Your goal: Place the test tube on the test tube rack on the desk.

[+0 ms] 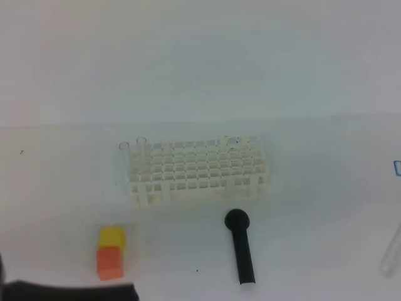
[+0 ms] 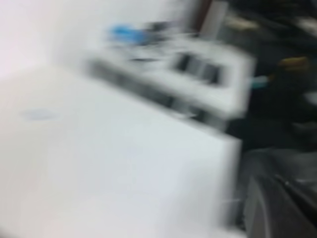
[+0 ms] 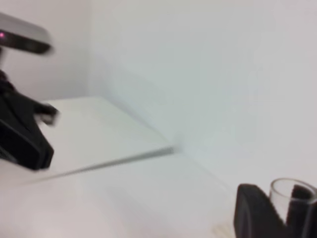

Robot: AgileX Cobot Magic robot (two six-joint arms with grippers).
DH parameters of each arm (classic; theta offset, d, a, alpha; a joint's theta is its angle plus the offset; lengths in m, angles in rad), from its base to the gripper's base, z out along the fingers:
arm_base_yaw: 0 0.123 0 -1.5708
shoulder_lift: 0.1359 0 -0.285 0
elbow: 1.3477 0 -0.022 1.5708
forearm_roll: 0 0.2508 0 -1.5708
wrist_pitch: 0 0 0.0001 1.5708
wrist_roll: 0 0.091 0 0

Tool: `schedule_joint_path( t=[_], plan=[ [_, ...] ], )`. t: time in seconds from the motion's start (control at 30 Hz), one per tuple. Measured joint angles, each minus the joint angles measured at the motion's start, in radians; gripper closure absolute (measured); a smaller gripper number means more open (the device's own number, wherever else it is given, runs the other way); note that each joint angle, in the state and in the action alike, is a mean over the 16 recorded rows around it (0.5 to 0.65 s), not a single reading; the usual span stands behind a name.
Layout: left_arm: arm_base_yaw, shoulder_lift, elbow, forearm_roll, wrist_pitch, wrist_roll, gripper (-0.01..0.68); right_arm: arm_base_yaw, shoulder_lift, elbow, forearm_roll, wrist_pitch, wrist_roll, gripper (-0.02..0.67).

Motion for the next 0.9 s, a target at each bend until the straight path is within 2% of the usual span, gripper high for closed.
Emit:
schedule_joint_path(
  t=[0.23,0.4,0.63,0.9],
  plan=[
    [0.001,-0.014,0.001,0.619,-0.138,-0.326,0.673,0.000,0.039,0.103,-0.001,0.083,-0.043,0.527],
    [0.001,-0.003,0.002,0.920,-0.185,-0.548,0.673,0.000,0.070,0.132,-0.001,0.093,-0.060,0.527],
    [0.001,0.003,0.023,1.078,-0.239,-0.778,0.673,0.000,0.091,0.139,-0.001,0.079,-0.065,0.527],
    [0.001,0.003,0.071,1.062,-0.297,-0.807,0.673,0.000,0.092,0.139,-0.001,0.068,-0.067,0.527]
  ],
)
